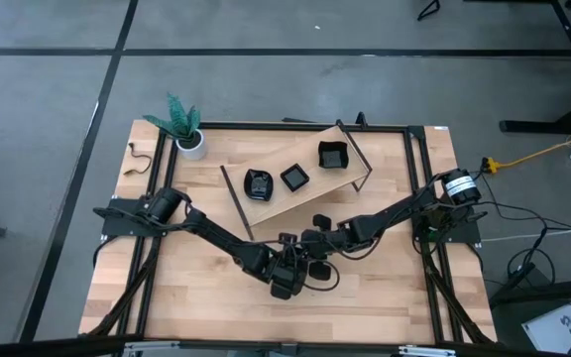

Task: Pick & Place Mini shaped plates
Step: Stack the black square plate on top of the black square plate on the shelf

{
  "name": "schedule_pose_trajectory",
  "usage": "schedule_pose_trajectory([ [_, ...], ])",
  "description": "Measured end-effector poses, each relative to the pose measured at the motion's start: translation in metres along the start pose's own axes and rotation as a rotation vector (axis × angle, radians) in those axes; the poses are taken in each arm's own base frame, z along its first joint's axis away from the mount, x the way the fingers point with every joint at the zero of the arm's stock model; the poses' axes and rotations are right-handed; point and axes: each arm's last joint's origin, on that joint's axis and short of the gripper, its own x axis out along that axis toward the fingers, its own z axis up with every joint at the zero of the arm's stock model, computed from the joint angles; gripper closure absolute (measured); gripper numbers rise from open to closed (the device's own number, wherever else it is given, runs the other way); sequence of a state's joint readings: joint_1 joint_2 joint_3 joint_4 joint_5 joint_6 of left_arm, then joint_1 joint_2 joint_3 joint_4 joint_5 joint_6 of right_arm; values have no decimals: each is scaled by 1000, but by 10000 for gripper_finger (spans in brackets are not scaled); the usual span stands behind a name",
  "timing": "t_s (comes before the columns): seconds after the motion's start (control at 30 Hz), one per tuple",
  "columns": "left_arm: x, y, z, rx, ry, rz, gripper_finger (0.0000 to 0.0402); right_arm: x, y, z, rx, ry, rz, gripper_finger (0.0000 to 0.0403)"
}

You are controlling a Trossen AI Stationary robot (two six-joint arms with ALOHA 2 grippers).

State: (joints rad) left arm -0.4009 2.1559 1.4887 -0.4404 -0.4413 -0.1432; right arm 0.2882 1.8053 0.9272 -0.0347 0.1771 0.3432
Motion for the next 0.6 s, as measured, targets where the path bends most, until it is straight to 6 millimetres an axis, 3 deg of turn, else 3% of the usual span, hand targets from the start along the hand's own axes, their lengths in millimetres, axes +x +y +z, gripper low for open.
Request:
schedule_pose_trajectory([
  [0.37, -34, -5, 7, 23, -78, 100, 399, -1, 0, 3, -16, -24, 2, 397],
  [0.6, -51, -9, 7, 38, -99, 170, 398, -16, 3, 10, -122, -81, -44, 398],
])
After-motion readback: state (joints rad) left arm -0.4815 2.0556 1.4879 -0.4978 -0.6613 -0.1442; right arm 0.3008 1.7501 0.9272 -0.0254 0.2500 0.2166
